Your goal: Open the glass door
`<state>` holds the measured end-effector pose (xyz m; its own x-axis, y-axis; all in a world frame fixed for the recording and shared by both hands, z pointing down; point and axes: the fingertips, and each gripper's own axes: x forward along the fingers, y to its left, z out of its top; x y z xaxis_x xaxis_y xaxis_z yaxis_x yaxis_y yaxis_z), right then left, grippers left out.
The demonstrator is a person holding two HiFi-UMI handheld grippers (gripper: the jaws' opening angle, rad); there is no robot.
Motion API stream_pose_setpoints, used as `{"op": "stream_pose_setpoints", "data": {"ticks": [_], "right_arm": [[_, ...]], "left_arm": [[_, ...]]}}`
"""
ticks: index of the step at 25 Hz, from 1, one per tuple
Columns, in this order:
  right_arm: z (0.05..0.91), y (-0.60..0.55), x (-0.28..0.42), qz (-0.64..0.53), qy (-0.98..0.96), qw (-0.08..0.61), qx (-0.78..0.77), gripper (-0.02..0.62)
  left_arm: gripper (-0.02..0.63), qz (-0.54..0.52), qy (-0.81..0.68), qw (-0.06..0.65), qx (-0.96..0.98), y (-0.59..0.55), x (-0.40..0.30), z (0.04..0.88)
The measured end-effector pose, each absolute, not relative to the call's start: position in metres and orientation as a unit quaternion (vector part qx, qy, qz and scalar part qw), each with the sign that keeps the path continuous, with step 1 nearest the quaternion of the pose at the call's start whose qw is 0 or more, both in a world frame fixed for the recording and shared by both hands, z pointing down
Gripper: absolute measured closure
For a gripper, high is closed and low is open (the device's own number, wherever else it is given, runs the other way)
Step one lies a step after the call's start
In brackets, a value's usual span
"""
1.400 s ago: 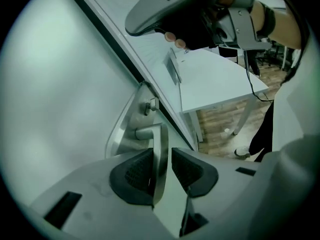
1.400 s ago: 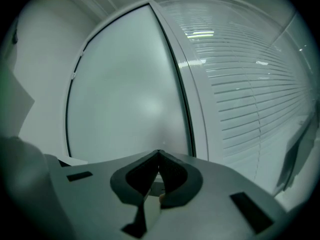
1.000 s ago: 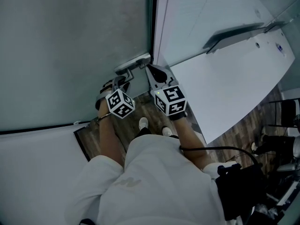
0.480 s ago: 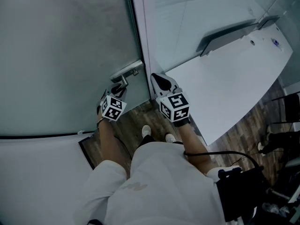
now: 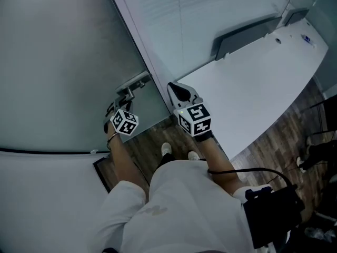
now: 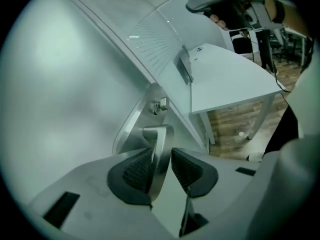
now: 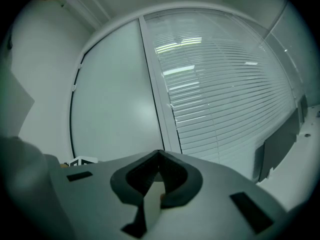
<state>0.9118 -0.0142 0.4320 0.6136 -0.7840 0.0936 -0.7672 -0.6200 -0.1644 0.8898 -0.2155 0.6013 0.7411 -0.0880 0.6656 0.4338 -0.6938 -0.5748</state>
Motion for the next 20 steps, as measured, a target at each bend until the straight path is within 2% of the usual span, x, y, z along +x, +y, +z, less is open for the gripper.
{"op": "stream_pose_setpoints", "data": {"ticks": [7, 16, 20], "right_arm": [[0.438, 0.035, 0.889, -0.081, 0.453, 0.059, -0.886, 0.595], [0.458, 0.062, 0.872, -0.096, 0.480, 0.072, -0.869, 0.595], [0.450, 0.063, 0.866, -0.090, 0.502, 0.084, -0.856, 0.595]], "left_arm": [[0.485, -0.350, -0.054, 0.352, -0.867, -0.195, 0.866, 0.601], [0.468, -0.360, -0.012, 0.358, -0.861, -0.172, 0.824, 0.607], [0.468, -0.391, 0.000, 0.384, -0.837, -0.160, 0.801, 0.610]]}}
